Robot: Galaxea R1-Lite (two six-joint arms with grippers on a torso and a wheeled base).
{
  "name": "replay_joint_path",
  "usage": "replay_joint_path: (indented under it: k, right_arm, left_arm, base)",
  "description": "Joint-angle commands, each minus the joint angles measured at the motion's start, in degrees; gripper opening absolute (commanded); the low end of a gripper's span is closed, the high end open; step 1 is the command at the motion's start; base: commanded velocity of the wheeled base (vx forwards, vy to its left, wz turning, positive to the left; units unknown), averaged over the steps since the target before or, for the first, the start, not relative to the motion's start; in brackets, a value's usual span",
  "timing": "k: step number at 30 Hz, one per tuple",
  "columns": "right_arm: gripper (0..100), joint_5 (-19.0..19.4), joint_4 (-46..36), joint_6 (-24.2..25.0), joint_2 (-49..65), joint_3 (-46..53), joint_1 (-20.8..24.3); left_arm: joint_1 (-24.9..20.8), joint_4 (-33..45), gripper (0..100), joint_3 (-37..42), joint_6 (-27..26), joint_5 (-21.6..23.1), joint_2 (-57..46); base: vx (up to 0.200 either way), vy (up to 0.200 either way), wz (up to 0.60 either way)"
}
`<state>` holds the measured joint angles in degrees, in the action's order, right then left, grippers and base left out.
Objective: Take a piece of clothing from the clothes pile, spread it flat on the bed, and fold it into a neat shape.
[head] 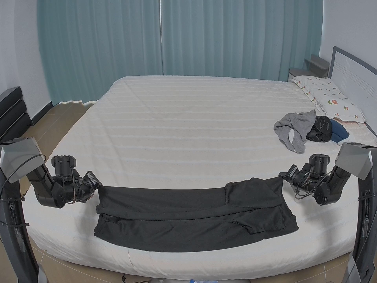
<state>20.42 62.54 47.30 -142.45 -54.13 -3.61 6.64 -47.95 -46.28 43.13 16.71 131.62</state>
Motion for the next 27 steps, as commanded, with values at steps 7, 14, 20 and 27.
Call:
replay_joint_path:
  k: [7,14,20,27]
  right_arm:
    - [100,0.6,0.1,0.9,1.6,1.5,-0.1]
    - [100,0.9,2.3,7.0,6.9,7.2,-0.1]
    - [100,0.9,5.3,7.1,7.0,11.6,-0.1]
    - [100,0.9,8.6,7.3,7.1,14.6,0.3]
  left_arm:
    - [-0.2,0.0,100,-0.1,0.0,0.0,0.4]
    - [0.8,0.1,100,2.3,0.1,0.2,-2.5]
    - [0.8,-0.5,100,5.4,0.1,0.6,-4.4]
    - [0.8,-0.6,100,6.5,0.0,0.6,-4.6]
  base:
    - [0.0,0.0,0.0]
    - [0.0,0.0,0.0]
    - [-0.1,0.0,0.0]
    - [0.0,0.0,0.0]
